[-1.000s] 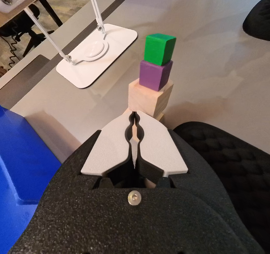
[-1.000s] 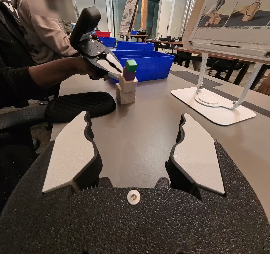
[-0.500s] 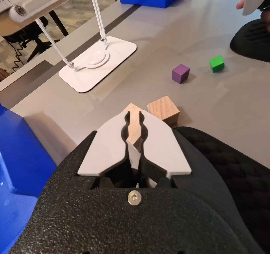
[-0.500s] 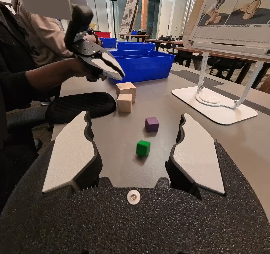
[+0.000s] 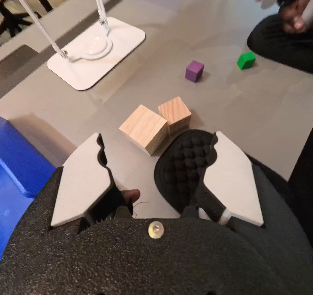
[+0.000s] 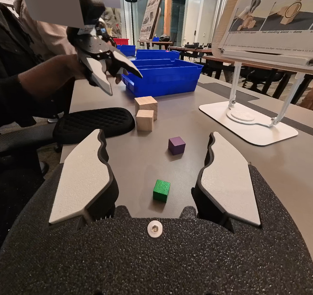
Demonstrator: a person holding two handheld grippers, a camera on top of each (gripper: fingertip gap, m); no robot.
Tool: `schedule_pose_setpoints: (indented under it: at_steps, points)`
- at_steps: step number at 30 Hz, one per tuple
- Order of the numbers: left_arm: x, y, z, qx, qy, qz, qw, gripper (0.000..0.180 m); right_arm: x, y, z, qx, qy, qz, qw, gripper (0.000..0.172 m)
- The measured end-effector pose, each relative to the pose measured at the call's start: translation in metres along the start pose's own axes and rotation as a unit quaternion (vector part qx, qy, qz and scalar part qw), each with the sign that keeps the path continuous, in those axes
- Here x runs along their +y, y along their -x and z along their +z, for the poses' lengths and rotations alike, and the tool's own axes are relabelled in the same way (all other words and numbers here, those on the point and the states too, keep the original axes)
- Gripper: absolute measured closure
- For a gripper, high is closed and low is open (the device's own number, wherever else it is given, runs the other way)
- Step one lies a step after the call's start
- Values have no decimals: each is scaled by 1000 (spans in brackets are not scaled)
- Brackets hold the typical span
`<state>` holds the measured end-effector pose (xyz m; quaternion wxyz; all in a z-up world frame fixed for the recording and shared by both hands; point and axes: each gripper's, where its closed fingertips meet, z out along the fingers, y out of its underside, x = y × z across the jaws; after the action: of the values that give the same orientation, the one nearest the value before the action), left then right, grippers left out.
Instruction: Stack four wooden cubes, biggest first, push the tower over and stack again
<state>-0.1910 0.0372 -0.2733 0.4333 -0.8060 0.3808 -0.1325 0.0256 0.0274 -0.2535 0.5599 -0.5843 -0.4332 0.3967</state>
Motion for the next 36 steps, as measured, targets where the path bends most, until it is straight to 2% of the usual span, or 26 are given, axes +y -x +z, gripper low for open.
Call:
schedule_pose_setpoints:
  at_steps: [2, 9, 14, 17, 29, 36]
  points:
    - [5, 3, -2, 8, 39, 20, 999, 59, -1, 0, 0, -1, -3, -1, 1000, 59]
    - [-4, 27, -6, 33, 114, 96, 988, 56, -1, 0, -2, -7, -7, 5, 1000, 56]
    - [16, 37, -5, 89, 236, 158, 955, 67, 0, 1, -1, -10, -1, 6, 1000, 55]
    - [20, 38, 0, 118, 278, 181, 936, 75, 0, 1, -1, -10, -2, 5, 1000, 55]
    - [27, 39, 31, 160, 317, 217, 909, 92, -1, 2, -2, -12, -6, 5, 1000, 56]
    - [33, 20, 47, 194, 318, 241, 896, 98, -3, 3, -3, -16, -13, 4, 1000, 56]
